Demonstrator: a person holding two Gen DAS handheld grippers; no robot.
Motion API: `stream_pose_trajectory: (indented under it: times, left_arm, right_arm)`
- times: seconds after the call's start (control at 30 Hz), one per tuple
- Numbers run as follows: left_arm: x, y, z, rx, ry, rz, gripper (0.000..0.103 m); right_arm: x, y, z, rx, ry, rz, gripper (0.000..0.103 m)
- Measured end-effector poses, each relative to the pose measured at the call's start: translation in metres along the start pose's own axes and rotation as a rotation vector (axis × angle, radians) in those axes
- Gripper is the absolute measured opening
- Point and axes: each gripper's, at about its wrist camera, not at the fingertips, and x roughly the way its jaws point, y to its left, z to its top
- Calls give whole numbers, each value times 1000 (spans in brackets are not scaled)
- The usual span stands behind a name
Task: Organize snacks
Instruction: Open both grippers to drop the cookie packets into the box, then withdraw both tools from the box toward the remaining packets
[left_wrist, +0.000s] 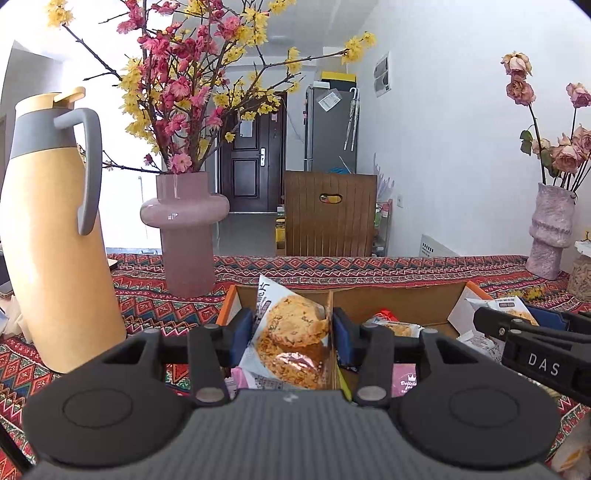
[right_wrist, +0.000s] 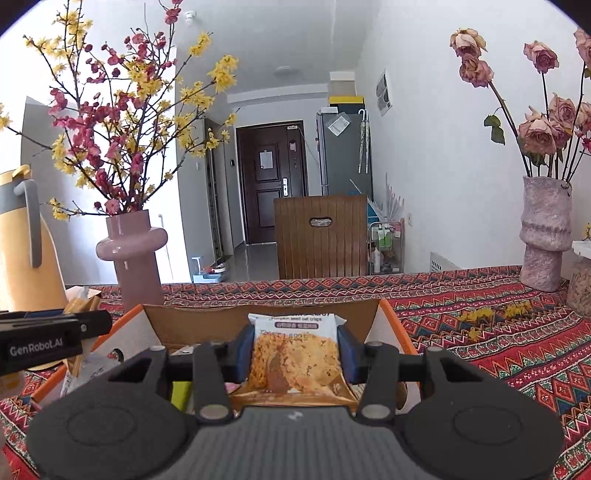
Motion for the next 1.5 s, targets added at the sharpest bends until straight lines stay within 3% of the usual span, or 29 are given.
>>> stream_pose_trajectory:
  times: [0.07,0.2,0.33,0.7,1.1,1.5]
  left_arm:
    - [-2,1,0,-5,-11,5,55]
    - [-11,3,1,-16,-44,19,77]
    - [-18,3,2,-20,-72,46,102]
    - [-24,5,5,-41,-89,67,103]
    - [-59,-3,22,-48,-140,83,103]
    - [-88,1,13,-52,-101,69,103]
  right_arm:
    - [-1,-1,-1,5,3,4,50]
    - [-6,-6,0,34,-7,2,90]
    - [-13,-12,1,66,-29,14,103]
    - [-20,-12,2,66,-44,22,103]
    - [-48,-6,16,26,-96,19,103]
    - [-79,-10,1,4,-55,8,103]
